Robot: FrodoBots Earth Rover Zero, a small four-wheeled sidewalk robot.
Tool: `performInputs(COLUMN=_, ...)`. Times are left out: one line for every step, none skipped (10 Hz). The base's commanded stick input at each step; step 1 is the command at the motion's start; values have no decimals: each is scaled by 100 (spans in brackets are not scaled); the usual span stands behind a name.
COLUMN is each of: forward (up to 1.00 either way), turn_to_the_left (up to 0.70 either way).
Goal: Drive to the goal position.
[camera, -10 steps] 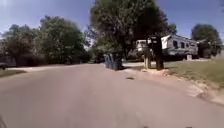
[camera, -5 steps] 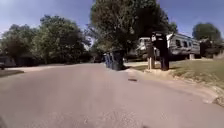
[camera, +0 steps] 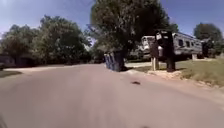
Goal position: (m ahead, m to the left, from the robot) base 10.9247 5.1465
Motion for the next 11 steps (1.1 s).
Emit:
performInputs(forward=70, turn_to_the_left=35)
performInputs(forward=70, turn_to_the_left=35)
performInputs(forward=70, turn_to_the_left=35)
performInputs(forward=70, turn_to_the_left=35)
performInputs(forward=70, turn_to_the_left=35)
performInputs(forward=70, turn_to_the_left=35)
performInputs(forward=70, turn_to_the_left=34)
performInputs(forward=70, turn_to_the_left=12)
performInputs(forward=70, turn_to_the_left=0)
performInputs(forward=70, turn_to_the_left=0)
performInputs(forward=70, turn_to_the_left=0)
